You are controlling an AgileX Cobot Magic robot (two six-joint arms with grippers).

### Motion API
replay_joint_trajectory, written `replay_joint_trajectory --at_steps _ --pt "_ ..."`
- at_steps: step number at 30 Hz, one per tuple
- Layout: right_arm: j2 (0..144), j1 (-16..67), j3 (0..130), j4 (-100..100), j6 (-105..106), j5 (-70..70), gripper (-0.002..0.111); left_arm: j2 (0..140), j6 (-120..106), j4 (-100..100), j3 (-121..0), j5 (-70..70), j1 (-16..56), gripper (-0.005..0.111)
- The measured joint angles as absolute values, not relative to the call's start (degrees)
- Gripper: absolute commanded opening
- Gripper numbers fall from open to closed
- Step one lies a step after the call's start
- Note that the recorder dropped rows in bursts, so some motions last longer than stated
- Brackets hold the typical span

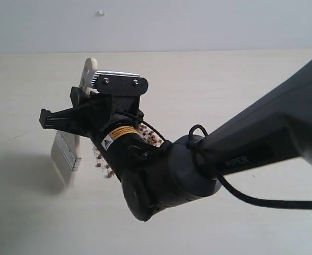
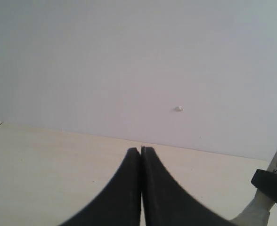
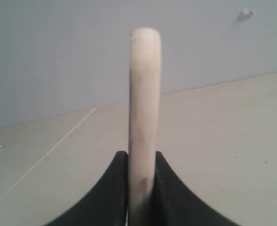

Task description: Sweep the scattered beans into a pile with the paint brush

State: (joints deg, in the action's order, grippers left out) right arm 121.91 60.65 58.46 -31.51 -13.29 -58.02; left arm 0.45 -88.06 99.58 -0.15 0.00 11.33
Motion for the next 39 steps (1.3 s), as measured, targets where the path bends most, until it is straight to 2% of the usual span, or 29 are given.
replay_joint_trajectory --at_steps 10,26,34,39 --pt "122.2 60.7 58.7 -43.7 -6.3 -56.6 0.000 0.5 -88.1 99.6 -0.1 0.0 11.3 0.000" --pt "116.9 60.7 59.1 -69.3 24.1 -56.7 0.000 0.5 -88.1 99.6 -0.1 0.0 11.3 0.000" --pt "111.6 60.7 59.1 -68.5 25.8 -52.4 0.000 0.5 -88.1 99.6 -0.1 0.0 11.3 0.000" --pt "109.0 60.7 59.1 -62.5 19.2 -50.0 0.000 0.5 -88.1 99.6 -0.1 0.0 11.3 0.000"
